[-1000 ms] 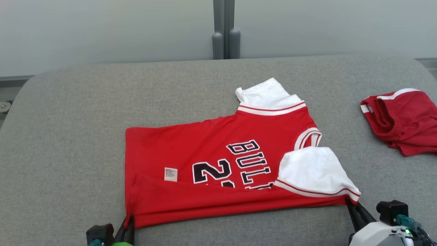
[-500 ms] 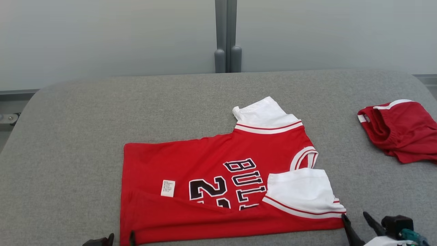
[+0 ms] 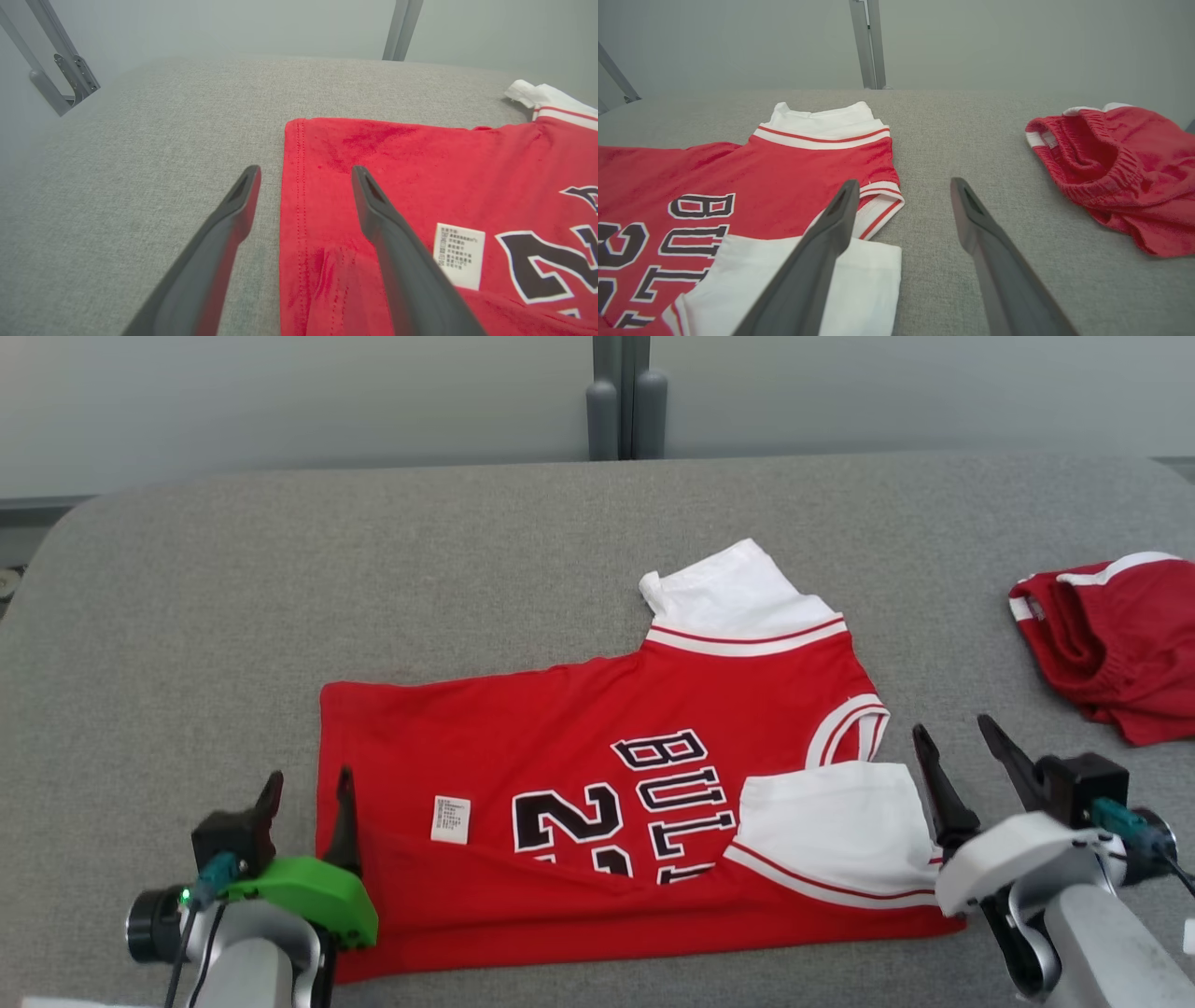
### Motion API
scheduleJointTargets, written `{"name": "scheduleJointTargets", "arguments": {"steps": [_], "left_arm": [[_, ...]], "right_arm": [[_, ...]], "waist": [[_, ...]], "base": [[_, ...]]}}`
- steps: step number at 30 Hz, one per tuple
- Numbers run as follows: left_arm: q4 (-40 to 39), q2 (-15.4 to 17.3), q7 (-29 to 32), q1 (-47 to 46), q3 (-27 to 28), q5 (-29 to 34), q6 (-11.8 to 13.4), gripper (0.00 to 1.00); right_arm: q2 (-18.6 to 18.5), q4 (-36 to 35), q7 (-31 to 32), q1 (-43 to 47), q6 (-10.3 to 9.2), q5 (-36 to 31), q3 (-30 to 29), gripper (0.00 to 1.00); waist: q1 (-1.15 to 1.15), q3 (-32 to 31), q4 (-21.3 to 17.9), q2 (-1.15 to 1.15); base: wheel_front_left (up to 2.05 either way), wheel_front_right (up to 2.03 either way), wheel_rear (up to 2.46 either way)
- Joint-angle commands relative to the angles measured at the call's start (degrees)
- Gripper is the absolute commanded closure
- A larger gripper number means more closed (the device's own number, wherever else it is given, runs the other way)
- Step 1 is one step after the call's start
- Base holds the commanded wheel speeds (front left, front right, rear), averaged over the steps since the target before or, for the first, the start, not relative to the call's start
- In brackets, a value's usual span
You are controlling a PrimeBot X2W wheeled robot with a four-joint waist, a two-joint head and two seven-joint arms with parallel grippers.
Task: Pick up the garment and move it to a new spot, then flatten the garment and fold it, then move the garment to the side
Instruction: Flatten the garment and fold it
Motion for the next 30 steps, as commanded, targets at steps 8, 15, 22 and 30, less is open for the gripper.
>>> {"name": "scheduleJointTargets", "arguments": {"steps": [8, 15, 22, 30], "left_arm": [[9.4, 2.2, 0.0, -13.8, -0.5, 1.7, -0.8, 0.00], [13.4, 3.0, 0.0, -19.4, -0.3, 2.4, 0.1, 0.00], [15.8, 2.1, 0.0, -23.1, 0.3, 1.3, 0.7, 0.00], [18.1, 1.4, 0.1, -25.4, -0.2, 1.2, 0.6, 0.76]], "right_arm": [[-0.2, 1.5, 0.0, -11.8, -0.12, -1.2, 4.6, 0.00], [0.1, 5.3, 0.0, -20.3, -0.12, -1.6, 6.5, 0.00], [0.5, 12.5, 0.0, -29.5, -0.12, -2.9, 8.4, 0.00], [1.7, 21.9, 1.2, -38.7, -0.12, -5.2, 9.2, 0.00]], "waist": [[0.00, 8.8, -1.3, 0.00], [0.00, 12.9, -1.1, 0.00], [0.00, 16.0, 0.6, 0.00], [0.00, 18.3, 2.0, 0.00]], "base": [[0.00, 0.00, 0.00], [0.00, 0.00, 0.00], [0.00, 0.00, 0.00], [0.00, 0.00, 0.00]]}}
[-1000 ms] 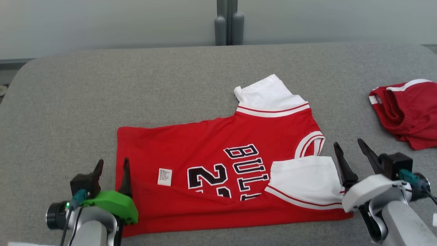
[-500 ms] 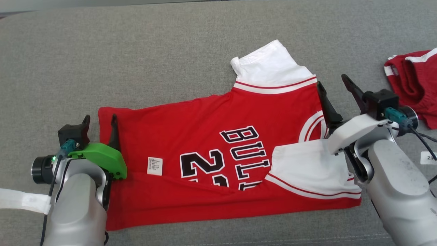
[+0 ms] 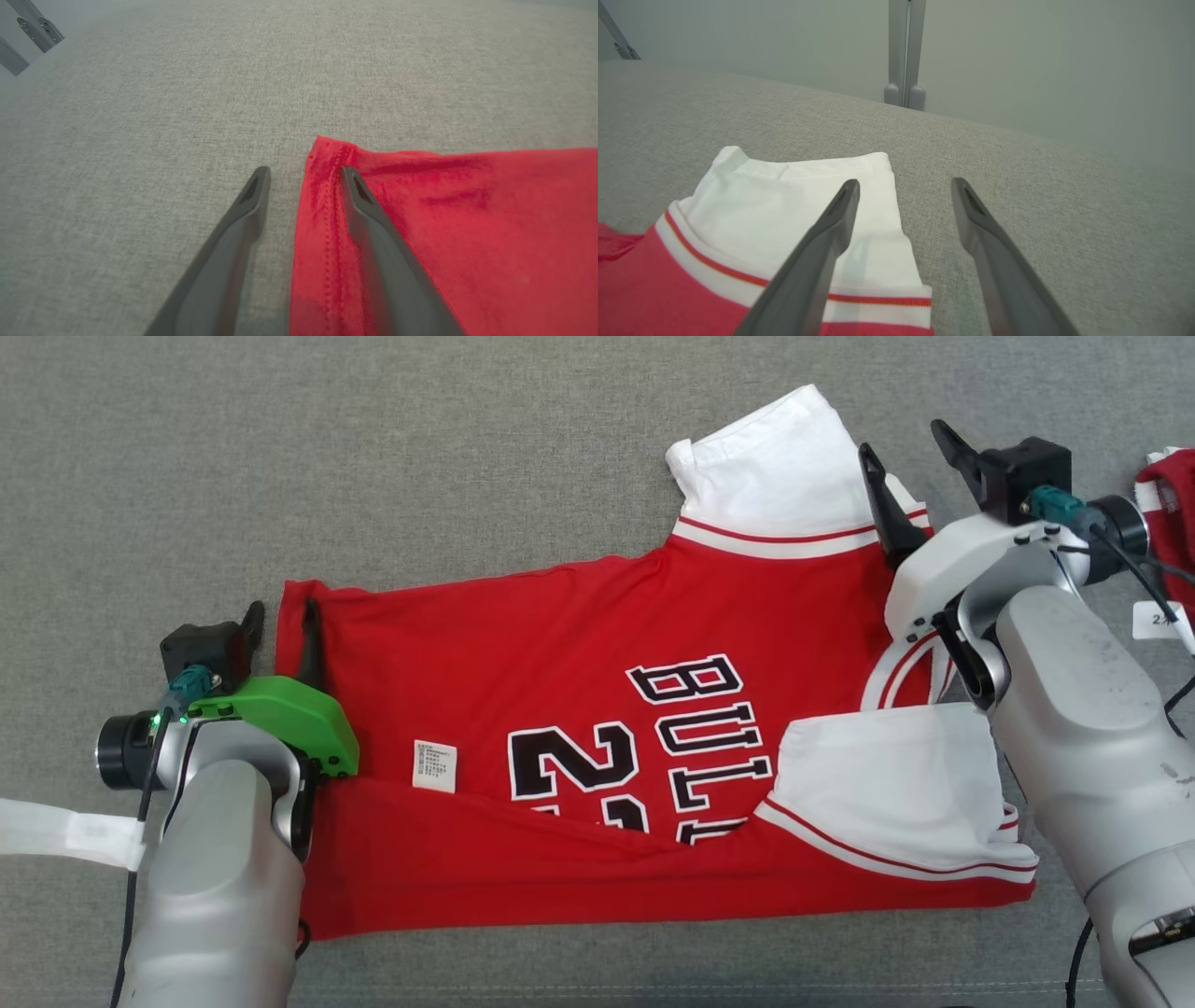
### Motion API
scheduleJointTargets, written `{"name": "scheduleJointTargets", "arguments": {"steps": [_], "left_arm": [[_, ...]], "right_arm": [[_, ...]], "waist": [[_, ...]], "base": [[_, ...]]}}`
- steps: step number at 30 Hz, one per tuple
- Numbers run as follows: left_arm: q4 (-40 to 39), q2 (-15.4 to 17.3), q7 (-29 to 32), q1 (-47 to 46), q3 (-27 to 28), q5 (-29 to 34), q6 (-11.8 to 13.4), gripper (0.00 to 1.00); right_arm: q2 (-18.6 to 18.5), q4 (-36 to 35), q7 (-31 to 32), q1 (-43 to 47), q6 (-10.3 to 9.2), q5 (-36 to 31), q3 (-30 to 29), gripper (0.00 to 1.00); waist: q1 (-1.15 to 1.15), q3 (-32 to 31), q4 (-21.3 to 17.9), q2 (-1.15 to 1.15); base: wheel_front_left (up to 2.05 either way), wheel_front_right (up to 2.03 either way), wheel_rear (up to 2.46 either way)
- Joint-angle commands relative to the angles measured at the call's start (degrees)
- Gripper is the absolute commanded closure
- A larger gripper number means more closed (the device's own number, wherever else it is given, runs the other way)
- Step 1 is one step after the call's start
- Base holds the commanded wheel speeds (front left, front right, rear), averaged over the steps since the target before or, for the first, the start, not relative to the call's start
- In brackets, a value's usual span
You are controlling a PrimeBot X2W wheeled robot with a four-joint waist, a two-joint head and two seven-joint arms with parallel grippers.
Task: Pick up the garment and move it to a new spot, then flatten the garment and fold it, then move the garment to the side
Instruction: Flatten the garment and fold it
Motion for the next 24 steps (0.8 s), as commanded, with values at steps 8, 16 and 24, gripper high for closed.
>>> {"name": "scheduleJointTargets", "arguments": {"steps": [8, 16, 24], "left_arm": [[0.6, -0.9, 0.1, -2.7, -2.4, -0.5, -1.7, 1.00], [-0.6, -1.2, 0.1, -4.0, -4.4, -1.1, -2.3, 1.00], [-1.9, -1.3, 0.1, -4.2, -8.5, -4.0, -2.7, 1.00]], "right_arm": [[0.2, 9.6, 2.3, -8.8, -0.12, -2.7, -0.5, 0.00], [-0.1, 15.9, 5.7, -13.3, -0.12, -2.4, 1.3, 0.00], [-0.1, 20.2, 6.9, -15.9, -0.11, -0.9, 3.5, 0.00]], "waist": [[0.00, 3.0, 2.6, 0.00], [0.00, 4.6, 4.9, 0.00], [0.00, 5.3, 6.7, 0.00]], "base": [[0.00, 0.00, 0.00], [0.00, 0.00, 0.00], [0.00, 0.00, 0.00]]}}
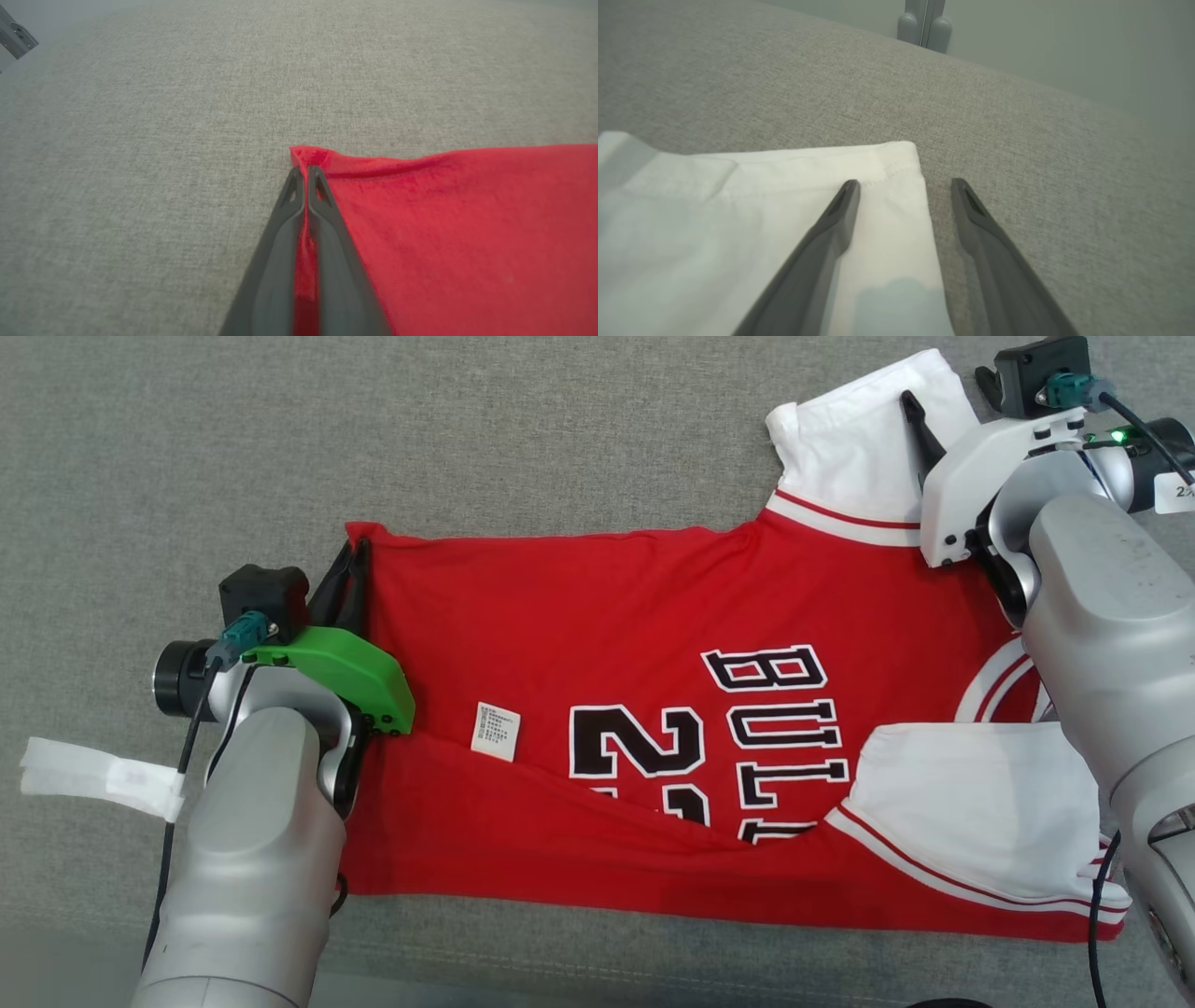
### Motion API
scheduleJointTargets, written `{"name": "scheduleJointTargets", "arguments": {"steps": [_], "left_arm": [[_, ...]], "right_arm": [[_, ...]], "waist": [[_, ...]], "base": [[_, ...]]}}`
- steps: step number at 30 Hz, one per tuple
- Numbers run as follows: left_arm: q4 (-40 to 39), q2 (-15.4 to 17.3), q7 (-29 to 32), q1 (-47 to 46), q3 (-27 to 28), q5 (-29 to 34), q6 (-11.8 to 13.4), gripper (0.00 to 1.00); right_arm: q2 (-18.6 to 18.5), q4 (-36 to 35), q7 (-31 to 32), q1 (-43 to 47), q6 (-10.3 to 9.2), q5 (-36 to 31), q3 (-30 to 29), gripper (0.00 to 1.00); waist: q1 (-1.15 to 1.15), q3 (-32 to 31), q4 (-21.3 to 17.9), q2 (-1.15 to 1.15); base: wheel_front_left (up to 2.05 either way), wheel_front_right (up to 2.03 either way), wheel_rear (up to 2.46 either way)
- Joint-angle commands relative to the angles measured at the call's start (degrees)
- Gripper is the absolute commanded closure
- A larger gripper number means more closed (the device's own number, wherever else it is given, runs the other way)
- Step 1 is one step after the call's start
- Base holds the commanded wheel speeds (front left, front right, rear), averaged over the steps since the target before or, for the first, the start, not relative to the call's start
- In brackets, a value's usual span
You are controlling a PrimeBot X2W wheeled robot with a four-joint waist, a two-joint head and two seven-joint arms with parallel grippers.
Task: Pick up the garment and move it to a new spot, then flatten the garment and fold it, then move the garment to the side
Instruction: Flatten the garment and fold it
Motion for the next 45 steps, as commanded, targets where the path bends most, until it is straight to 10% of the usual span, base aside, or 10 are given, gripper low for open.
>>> {"name": "scheduleJointTargets", "arguments": {"steps": [1, 6, 19, 45], "left_arm": [[0.2, 0.2, 0.1, -0.2, -0.4, -0.3, 0.0, 1.00], [-0.2, 0.2, 0.2, -0.3, -2.3, -1.7, 0.4, 1.00], [-3.8, 0.5, 0.1, 3.7, -0.3, -1.3, 1.3, 1.00], [-14.1, 1.4, 0.1, 24.2, 5.3, 0.3, -0.4, 1.00]], "right_arm": [[-0.2, 0.6, 0.3, -0.3, -0.10, 0.5, 0.4, 0.03], [-0.9, 1.6, 0.3, -1.6, -0.11, 1.3, 2.2, 1.00], [-1.1, -1.5, -7.3, 2.0, -0.11, 4.9, 4.4, 1.00], [-5.9, -34.5, -7.8, 38.4, -0.11, 13.3, 0.2, 1.00]], "waist": [[0.00, 0.2, 0.3, 0.00], [0.00, 0.4, 0.3, 0.00], [0.00, -5.4, -1.9, 0.00], [0.00, -21.9, -7.8, 0.00]], "base": [[0.00, 0.00, 0.00], [0.00, 0.00, 0.00], [0.00, 0.00, 0.00], [0.00, 0.00, 0.00]]}}
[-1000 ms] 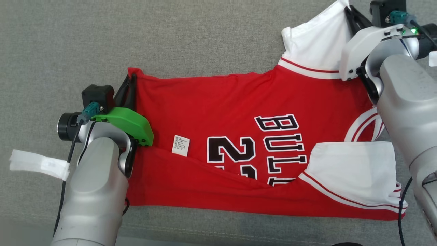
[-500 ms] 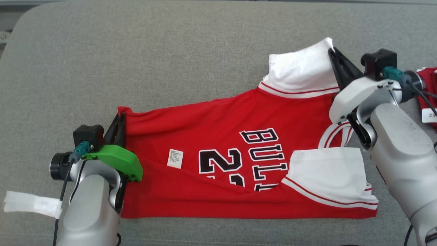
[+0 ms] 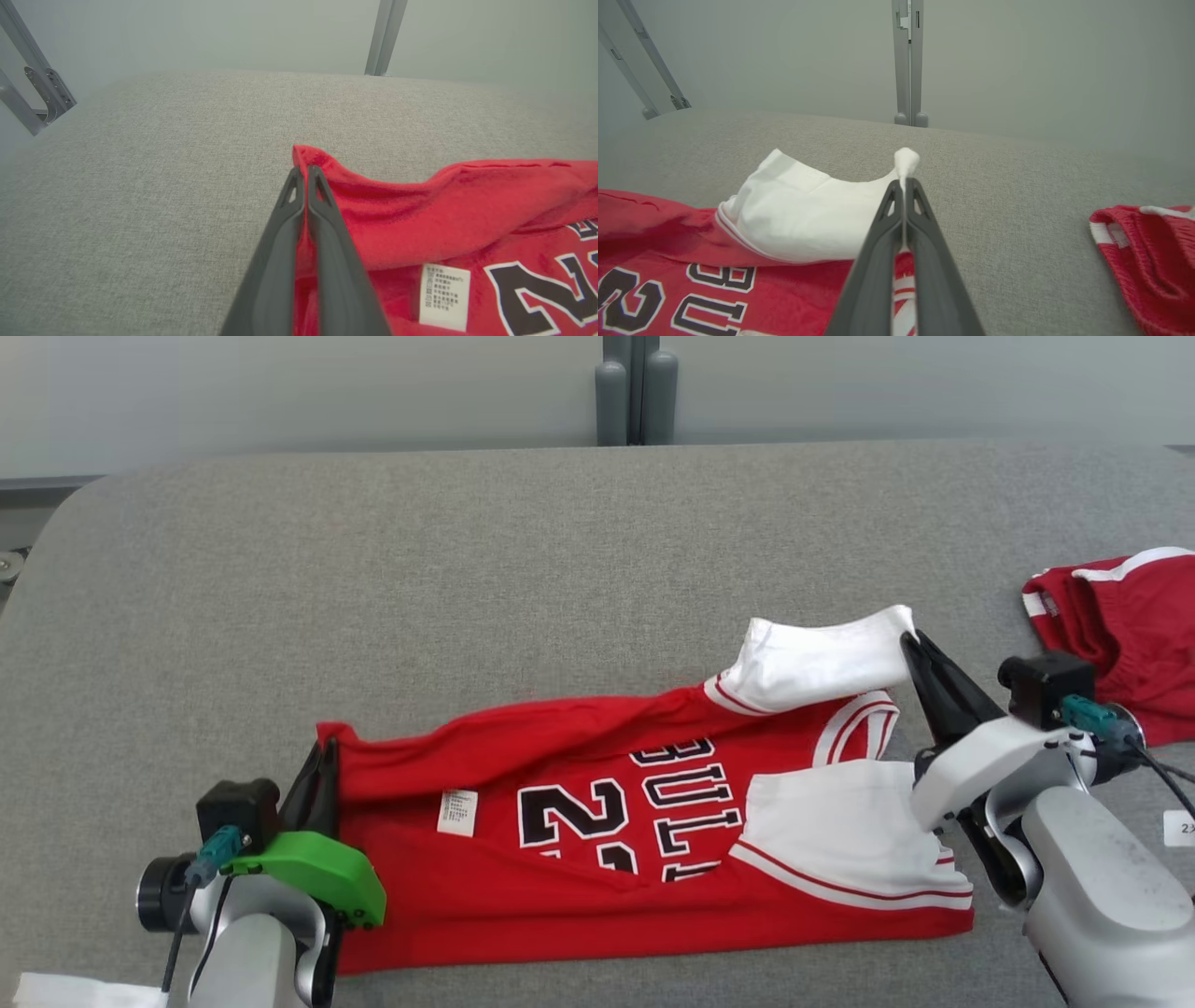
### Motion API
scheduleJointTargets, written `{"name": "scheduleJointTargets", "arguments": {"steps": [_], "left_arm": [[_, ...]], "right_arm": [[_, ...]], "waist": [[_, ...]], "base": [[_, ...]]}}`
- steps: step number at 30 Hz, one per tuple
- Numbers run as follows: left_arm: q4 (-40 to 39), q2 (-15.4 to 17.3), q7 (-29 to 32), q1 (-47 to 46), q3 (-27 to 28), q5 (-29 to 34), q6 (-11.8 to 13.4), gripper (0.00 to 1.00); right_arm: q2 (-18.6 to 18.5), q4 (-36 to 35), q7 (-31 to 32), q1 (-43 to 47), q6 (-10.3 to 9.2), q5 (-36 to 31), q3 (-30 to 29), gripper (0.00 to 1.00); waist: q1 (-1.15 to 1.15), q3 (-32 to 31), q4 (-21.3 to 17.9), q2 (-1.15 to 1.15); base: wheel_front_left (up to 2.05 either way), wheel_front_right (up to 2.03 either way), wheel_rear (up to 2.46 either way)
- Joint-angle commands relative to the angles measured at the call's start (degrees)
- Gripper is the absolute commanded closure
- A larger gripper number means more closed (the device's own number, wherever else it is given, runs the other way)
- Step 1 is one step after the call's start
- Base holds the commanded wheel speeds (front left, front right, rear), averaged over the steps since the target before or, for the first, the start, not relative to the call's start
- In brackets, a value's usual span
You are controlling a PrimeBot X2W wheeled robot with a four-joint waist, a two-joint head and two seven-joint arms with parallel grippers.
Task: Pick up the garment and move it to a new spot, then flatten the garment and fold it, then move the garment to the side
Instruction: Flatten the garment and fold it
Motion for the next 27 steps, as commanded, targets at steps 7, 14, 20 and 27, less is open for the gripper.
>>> {"name": "scheduleJointTargets", "arguments": {"steps": [7, 14, 20, 27], "left_arm": [[0.3, -0.3, 0.0, 5.5, 1.8, -0.1, -0.3, 1.00], [1.8, -0.5, 0.0, 8.7, 3.3, 0.2, -0.3, 1.00], [3.2, -0.6, 0.0, 10.0, 4.9, 1.3, 1.5, 0.00], [-2.7, -1.0, 0.0, 15.2, 8.0, 2.7, 5.1, 0.00]], "right_arm": [[1.6, -2.9, -0.1, 8.0, -0.12, 0.2, -1.7, 1.00], [3.6, -2.5, -0.1, 13.0, -0.12, -0.3, -3.2, 1.00], [4.6, -0.6, -0.1, 15.1, -0.11, -0.4, -4.2, 0.00], [4.0, -5.9, -0.1, 20.8, -0.11, -1.4, -13.1, 0.00]], "waist": [[0.00, -2.9, -1.7, 0.00], [0.00, -3.6, -2.6, 0.00], [0.00, -3.6, -2.9, 0.00], [0.00, -4.0, -2.3, 0.00]], "base": [[0.00, 0.00, 0.00], [0.00, 0.00, 0.00], [0.00, 0.00, 0.00], [0.00, 0.00, 0.00]]}}
